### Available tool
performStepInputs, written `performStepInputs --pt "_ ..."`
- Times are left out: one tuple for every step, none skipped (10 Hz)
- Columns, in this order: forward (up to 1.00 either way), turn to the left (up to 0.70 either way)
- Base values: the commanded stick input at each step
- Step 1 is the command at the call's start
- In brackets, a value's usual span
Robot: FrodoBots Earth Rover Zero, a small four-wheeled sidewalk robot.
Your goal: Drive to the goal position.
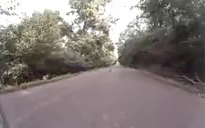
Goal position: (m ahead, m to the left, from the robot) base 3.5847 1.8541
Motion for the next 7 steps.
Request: performStepInputs --pt "0.70 0.00" --pt "0.70 -0.02" --pt "0.70 -0.24" --pt "0.70 -0.24" --pt "0.70 0.00" --pt "0.70 0.00" --pt "0.70 0.00"
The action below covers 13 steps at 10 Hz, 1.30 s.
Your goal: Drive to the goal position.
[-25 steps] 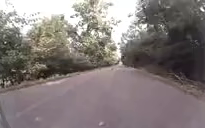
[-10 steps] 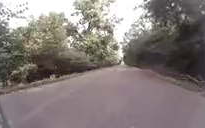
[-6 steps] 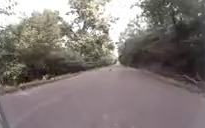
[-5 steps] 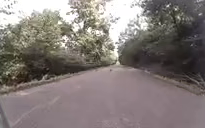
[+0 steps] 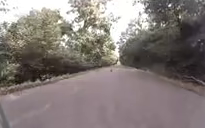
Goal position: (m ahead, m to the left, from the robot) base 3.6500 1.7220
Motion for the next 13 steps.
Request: performStepInputs --pt "0.70 0.00" --pt "0.70 0.00" --pt "0.70 0.00" --pt "0.70 0.00" --pt "0.70 0.00" --pt "0.70 0.00" --pt "0.70 0.00" --pt "0.70 0.00" --pt "0.70 0.00" --pt "0.70 0.00" --pt "0.70 0.00" --pt "0.70 0.00" --pt "0.70 0.00"
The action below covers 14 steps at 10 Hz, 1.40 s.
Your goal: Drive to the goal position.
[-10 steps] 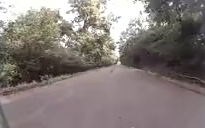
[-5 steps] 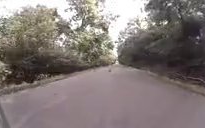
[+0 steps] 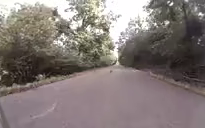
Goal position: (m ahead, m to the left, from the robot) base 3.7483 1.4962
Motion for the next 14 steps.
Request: performStepInputs --pt "0.70 0.00" --pt "0.70 0.00" --pt "0.70 0.00" --pt "0.70 0.00" --pt "0.70 0.00" --pt "0.70 0.00" --pt "0.70 0.00" --pt "0.70 0.00" --pt "0.70 0.00" --pt "0.70 0.00" --pt "0.70 0.00" --pt "0.70 0.00" --pt "0.70 0.00" --pt "0.70 0.00"
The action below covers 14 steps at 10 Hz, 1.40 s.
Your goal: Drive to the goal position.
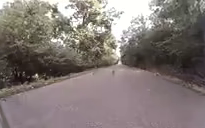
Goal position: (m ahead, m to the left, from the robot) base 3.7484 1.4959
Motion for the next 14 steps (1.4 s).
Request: performStepInputs --pt "0.70 -0.02" --pt "0.70 -0.10" --pt "0.70 -0.20" --pt "0.70 -0.31" --pt "0.70 -0.35" --pt "0.70 -0.33" --pt "0.70 -0.32" --pt "0.70 -0.31" --pt "0.70 0.00" --pt "0.70 0.00" --pt "0.70 0.00" --pt "0.70 0.00" --pt "0.70 0.00" --pt "0.70 0.00"
